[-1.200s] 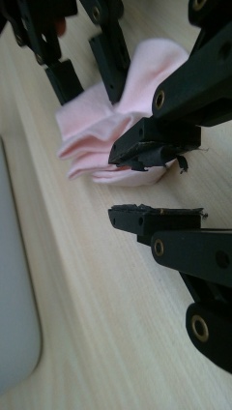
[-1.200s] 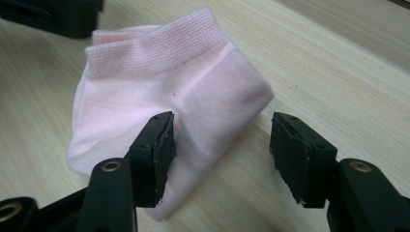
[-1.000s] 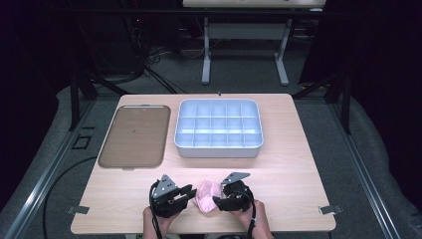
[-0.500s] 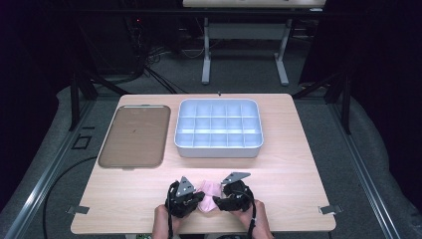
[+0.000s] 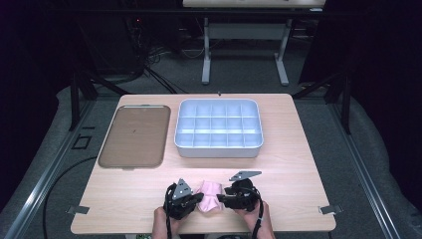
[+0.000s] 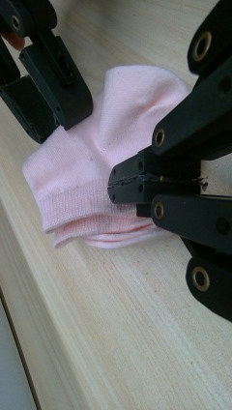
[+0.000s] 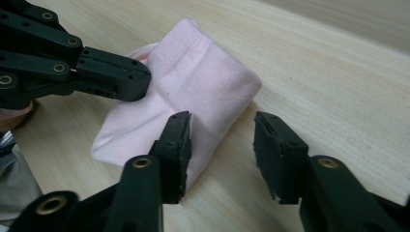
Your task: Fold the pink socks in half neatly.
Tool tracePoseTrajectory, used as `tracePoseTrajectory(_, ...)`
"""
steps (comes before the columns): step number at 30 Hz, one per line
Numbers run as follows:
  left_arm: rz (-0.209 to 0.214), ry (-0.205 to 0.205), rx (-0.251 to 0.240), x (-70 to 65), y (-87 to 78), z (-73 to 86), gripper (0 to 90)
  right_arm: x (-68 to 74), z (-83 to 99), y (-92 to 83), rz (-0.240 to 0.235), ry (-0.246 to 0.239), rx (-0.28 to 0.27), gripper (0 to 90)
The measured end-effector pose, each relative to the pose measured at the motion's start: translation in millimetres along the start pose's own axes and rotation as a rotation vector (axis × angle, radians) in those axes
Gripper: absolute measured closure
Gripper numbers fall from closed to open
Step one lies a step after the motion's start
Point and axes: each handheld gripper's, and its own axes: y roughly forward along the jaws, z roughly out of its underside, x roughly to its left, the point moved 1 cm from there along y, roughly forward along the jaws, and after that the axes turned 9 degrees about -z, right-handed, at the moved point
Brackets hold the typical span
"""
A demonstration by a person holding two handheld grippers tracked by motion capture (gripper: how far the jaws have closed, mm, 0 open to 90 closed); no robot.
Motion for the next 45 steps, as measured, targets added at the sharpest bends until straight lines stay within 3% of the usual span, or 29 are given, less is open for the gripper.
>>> tracePoseTrajectory(5, 0.000, 0.003, -0.001, 0.1, -0.1, 0.4, 89.7, -0.1, 1.3, 4.3, -0.019, 0.026, 0.015, 62.5)
tracePoseTrajectory(11, -0.005, 0.001, -0.005, -1.6, -0.2, 1.0, 89.7, 2.6, 2.7, 8.2, -0.012, 0.033, 0.026, 69.5)
tracePoseTrajectory(15, -0.011, -0.001, -0.008, -2.3, -0.1, 1.1, 89.7, 1.7, 4.7, 8.7, -0.037, 0.043, 0.030, 79.9)
tracePoseTrajectory(18, -0.012, 0.002, -0.006, -2.4, -0.1, 0.9, 89.7, -1.4, 5.9, 9.1, -0.072, 0.077, 0.015, 83.9)
tracePoseTrajectory(29, -0.021, 0.011, 0.004, -3.0, -0.6, -0.7, 89.6, 0.3, 6.1, 1.9, -0.110, 0.093, -0.025, 85.3)
tracePoseTrajectory(34, -0.018, -0.008, 0.002, -4.5, 0.9, -1.9, 89.6, 3.0, 5.3, -3.7, -0.128, 0.086, -0.032, 85.3)
tracePoseTrajectory(45, -0.004, -0.003, 0.006, -12.5, 6.4, -6.4, 89.6, 5.2, 5.3, -14.5, -0.123, 0.073, -0.055, 85.2)
